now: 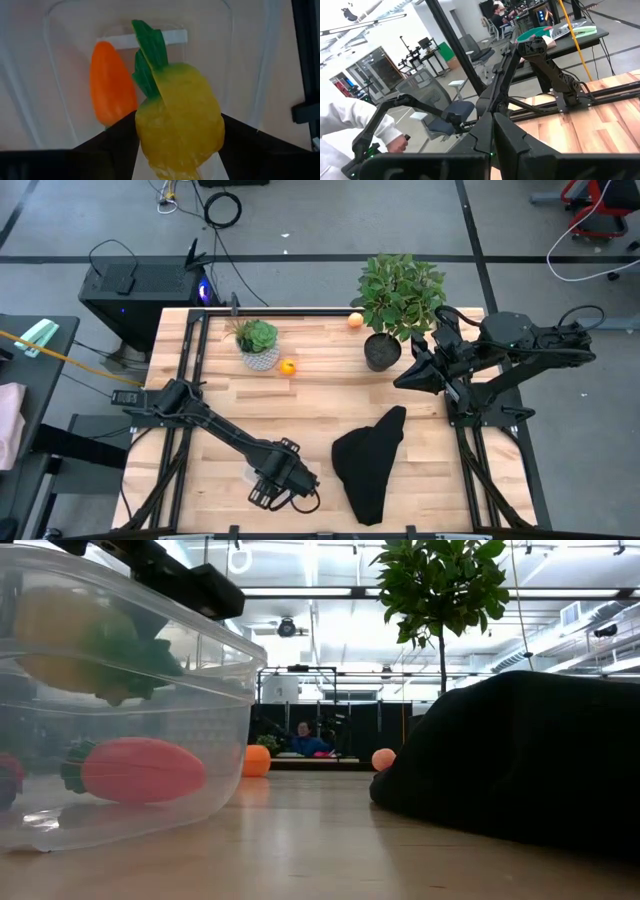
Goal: Pick and placing Produce into tupperware
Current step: Put the pineapple into the transparent bin
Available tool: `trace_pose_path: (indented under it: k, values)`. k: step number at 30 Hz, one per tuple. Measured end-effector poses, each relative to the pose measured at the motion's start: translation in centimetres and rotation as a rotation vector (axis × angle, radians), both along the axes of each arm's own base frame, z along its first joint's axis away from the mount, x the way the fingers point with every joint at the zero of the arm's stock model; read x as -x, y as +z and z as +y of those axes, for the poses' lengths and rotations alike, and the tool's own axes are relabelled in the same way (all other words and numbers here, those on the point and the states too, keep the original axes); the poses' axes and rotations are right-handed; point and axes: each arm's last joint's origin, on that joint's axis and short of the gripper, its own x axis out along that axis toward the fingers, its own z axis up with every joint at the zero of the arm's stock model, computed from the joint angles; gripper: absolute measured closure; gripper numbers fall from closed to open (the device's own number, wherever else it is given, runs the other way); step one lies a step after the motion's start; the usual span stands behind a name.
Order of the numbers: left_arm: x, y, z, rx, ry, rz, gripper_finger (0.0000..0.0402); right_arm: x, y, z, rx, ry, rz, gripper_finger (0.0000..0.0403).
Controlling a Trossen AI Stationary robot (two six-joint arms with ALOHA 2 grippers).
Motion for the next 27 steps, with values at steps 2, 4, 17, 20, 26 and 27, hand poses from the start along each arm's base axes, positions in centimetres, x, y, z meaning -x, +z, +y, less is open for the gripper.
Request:
trace_pose_path:
  k: [2, 4, 17, 20, 26, 27]
  values:
    - [-0.03, 0.00, 0.01, 0.001, -0.027, -0.005, 0.0154, 0.00, 0.00, 0.00, 0.000, 0.000, 0.000, 0.0380]
    - [-0.08, 0.00, 0.04, 0.002, -0.045, -0.010, 0.0148, -0.01, -0.01, 0.00, 0.000, 0.000, 0.000, 0.0380]
    - [-0.40, 0.01, 0.21, 0.014, -0.048, -0.027, 0.0143, -0.01, -0.01, 0.00, 0.001, 0.000, 0.000, 0.0380]
    - [-0.44, 0.01, 0.31, 0.018, -0.042, -0.023, 0.0143, 0.00, 0.00, 0.00, 0.002, 0.000, -0.001, 0.0380]
    - [-0.42, 0.02, 0.28, 0.043, -0.038, -0.009, 0.0143, 0.00, 0.00, 0.00, 0.003, 0.000, -0.001, 0.0380]
    - [-0.42, 0.02, 0.28, 0.044, -0.035, -0.008, 0.0143, -0.01, -0.01, 0.00, 0.003, 0.000, -0.001, 0.0380]
